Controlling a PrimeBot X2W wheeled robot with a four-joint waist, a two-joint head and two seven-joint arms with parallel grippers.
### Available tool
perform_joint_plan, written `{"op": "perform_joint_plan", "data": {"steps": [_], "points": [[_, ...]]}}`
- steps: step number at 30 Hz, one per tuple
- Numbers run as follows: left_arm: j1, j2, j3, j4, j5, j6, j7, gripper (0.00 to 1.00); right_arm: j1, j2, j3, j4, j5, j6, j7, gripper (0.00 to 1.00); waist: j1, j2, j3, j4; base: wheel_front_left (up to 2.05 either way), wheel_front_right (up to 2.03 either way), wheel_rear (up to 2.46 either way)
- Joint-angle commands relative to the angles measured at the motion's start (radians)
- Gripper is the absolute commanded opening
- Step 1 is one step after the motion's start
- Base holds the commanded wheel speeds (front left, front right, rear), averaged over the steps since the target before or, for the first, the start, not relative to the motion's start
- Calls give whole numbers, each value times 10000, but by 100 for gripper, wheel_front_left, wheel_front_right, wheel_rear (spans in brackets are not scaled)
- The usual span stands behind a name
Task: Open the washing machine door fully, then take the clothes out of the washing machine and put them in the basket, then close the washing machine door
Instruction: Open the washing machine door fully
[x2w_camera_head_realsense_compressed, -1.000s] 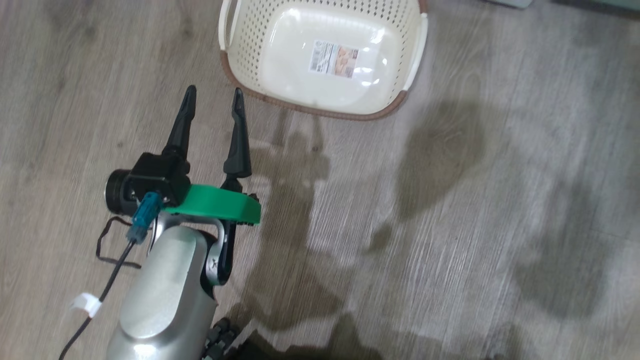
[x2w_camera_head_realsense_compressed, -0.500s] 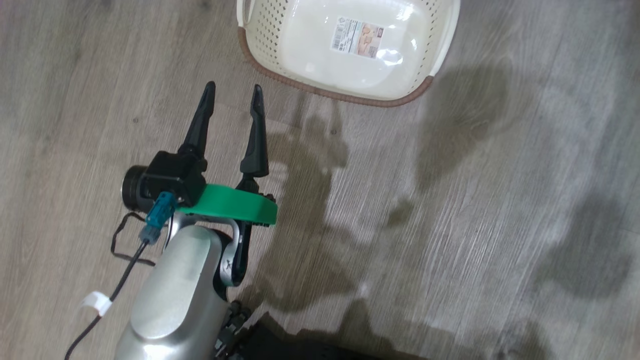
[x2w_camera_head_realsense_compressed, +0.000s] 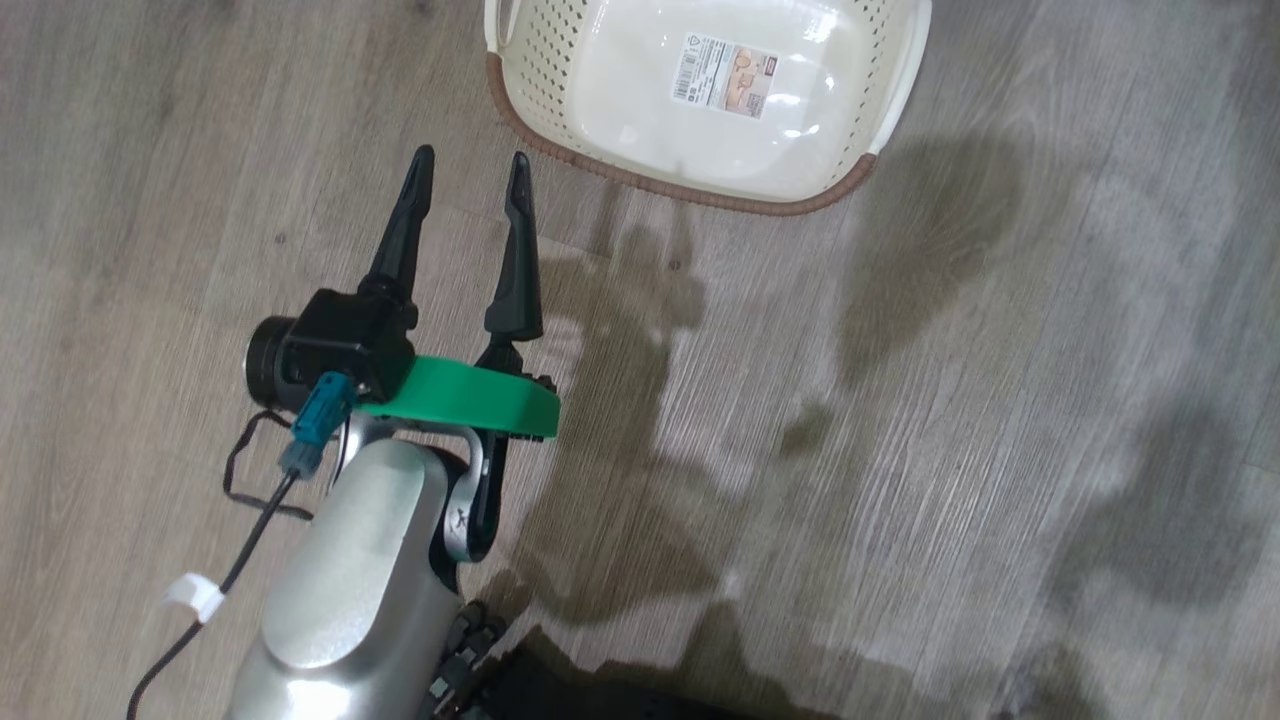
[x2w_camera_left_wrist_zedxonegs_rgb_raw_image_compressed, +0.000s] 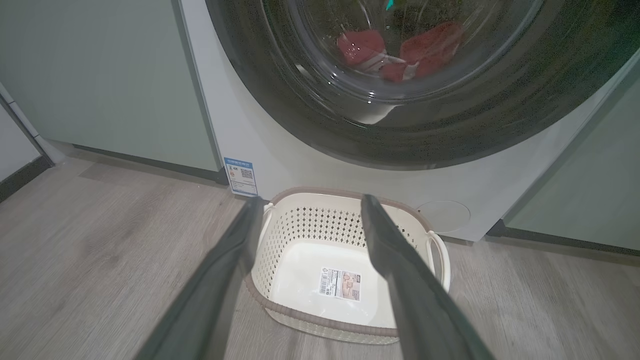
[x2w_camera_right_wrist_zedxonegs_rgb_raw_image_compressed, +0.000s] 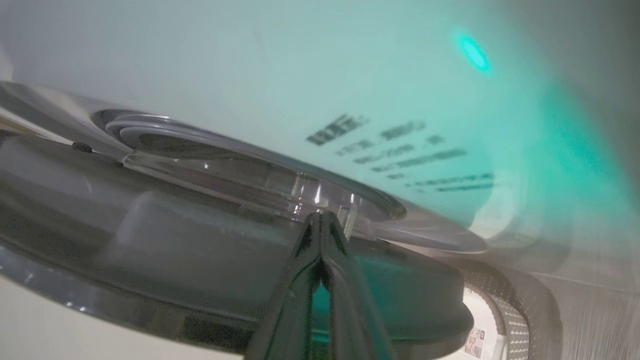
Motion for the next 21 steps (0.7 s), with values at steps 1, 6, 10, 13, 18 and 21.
{"op": "perform_joint_plan", "data": {"steps": [1,6,10,13,18,21], "points": [[-18,191,354,-278,-42,45,-65,100,261,219,179,-586,150,6,271,0,-1,0,-92,-19,0,0,0],[45,191,447,-242,-12,6,-65,100,746,247,357,-975,340,6,556,0,-1,0,-278,-56,0,0,0],[114,191,540,-152,31,-61,-65,100,1335,305,565,-1397,462,6,709,0,-1,0,-589,-82,0,0,0],[224,191,656,-52,74,-119,-65,100,1887,402,744,-1755,558,6,782,0,-1,0,-935,-113,0,0,0],[534,191,928,168,311,-299,-65,100,3037,741,1016,-2368,854,6,860,0,-1,0,-1711,-173,0,0,0],[757,191,1087,305,567,-496,-65,100,3758,1065,1182,-2684,965,6,763,0,-1,0,-2232,-193,0,0,0]]}}
